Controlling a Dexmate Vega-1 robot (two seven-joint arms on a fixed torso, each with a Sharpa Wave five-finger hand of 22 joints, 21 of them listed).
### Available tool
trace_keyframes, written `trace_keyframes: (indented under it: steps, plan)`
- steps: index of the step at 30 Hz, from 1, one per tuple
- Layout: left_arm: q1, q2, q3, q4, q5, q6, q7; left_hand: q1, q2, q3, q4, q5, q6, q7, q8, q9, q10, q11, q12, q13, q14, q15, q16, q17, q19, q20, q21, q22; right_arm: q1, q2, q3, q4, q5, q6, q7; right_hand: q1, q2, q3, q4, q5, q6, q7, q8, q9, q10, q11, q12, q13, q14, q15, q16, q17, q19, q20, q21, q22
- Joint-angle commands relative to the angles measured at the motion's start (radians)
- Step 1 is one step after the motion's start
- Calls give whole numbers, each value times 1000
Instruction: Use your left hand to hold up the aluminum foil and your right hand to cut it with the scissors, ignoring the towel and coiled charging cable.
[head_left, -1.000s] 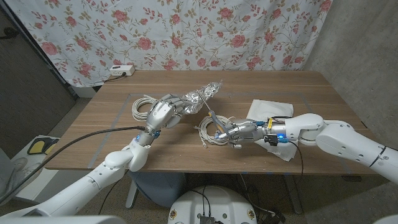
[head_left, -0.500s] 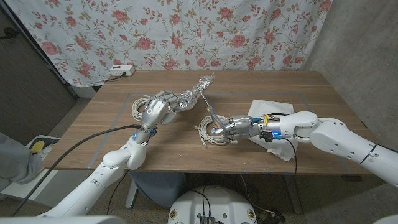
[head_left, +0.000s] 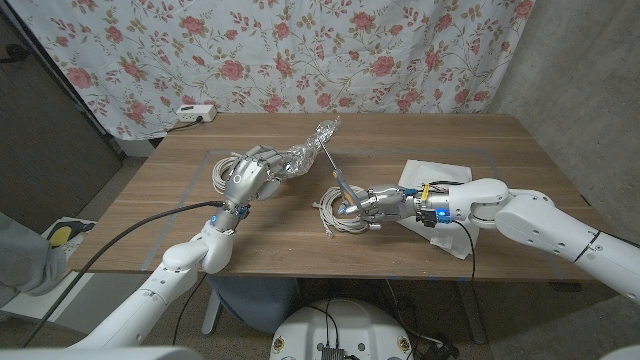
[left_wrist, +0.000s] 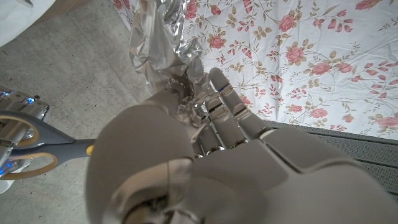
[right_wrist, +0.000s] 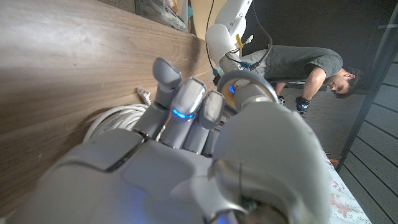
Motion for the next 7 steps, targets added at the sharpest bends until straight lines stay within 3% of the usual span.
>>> trace_keyframes:
  steps: [1, 7]
  plan:
    - [3, -1, -6, -6, 9, -9, 0, -2, -2, 6, -4, 0, 7, 4, 7, 2, 13, 0, 0, 1, 10, -1, 6, 5, 0, -1, 8, 1, -16, -11, 10, -18, -4, 6, -22, -10, 3, 16, 2, 4, 102, 66, -9, 8, -2, -6, 3, 2, 9, -2, 2, -1, -2, -102, 0, 0]
    - [6, 0, -6, -3, 14, -14, 0, -2, -1, 7, -4, -1, 8, 4, 7, 1, 15, -1, 0, 2, 12, -1, 7, 6, -1, 0, 11, -1, -30, -13, 14, -20, -4, 19, -30, -14, 2, 23, 2, 3, 103, 68, -14, 15, -2, -6, 3, 2, 8, -2, 2, -1, -10, -103, -2, -5]
